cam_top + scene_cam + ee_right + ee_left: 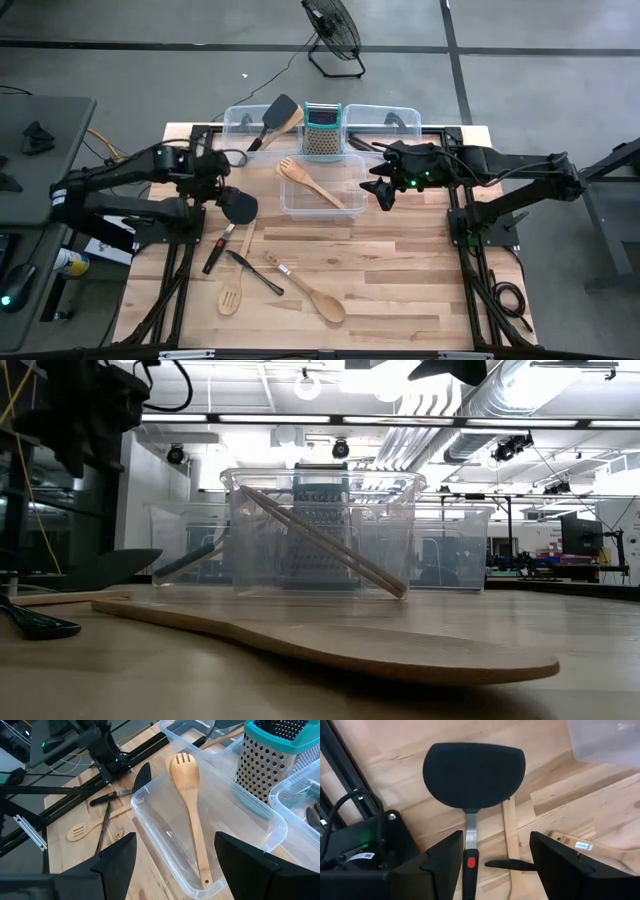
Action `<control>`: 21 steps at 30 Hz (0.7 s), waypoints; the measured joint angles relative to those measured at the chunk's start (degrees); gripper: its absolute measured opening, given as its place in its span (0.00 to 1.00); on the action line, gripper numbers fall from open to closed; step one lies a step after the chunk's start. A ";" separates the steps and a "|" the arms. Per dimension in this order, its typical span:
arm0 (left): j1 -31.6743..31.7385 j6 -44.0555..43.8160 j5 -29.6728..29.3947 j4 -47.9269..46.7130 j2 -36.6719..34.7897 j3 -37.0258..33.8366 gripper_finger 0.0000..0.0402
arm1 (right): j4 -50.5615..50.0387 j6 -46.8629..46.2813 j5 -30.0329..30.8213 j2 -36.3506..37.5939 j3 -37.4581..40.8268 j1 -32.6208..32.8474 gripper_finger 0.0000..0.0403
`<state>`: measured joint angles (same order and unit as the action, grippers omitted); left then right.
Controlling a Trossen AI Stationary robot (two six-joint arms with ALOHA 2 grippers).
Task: Pick & Place Kitchen Items
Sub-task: Put the black knife into the right transparent bin
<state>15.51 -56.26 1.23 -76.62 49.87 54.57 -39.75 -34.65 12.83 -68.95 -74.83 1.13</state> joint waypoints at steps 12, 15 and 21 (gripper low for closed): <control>-15.76 2.80 -0.36 4.72 7.45 0.00 0.57 | -0.57 1.20 -2.97 0.02 0.00 0.00 0.65; -19.35 8.44 -0.27 9.61 9.17 0.00 0.57 | -0.72 1.95 -4.80 0.01 0.00 0.00 0.65; -26.51 22.52 1.12 17.22 12.97 0.00 0.57 | -0.92 2.00 -7.07 0.02 0.00 0.00 0.65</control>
<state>-11.00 -33.74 2.34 -59.39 62.84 54.57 -40.66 -32.66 5.76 -68.93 -74.83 1.13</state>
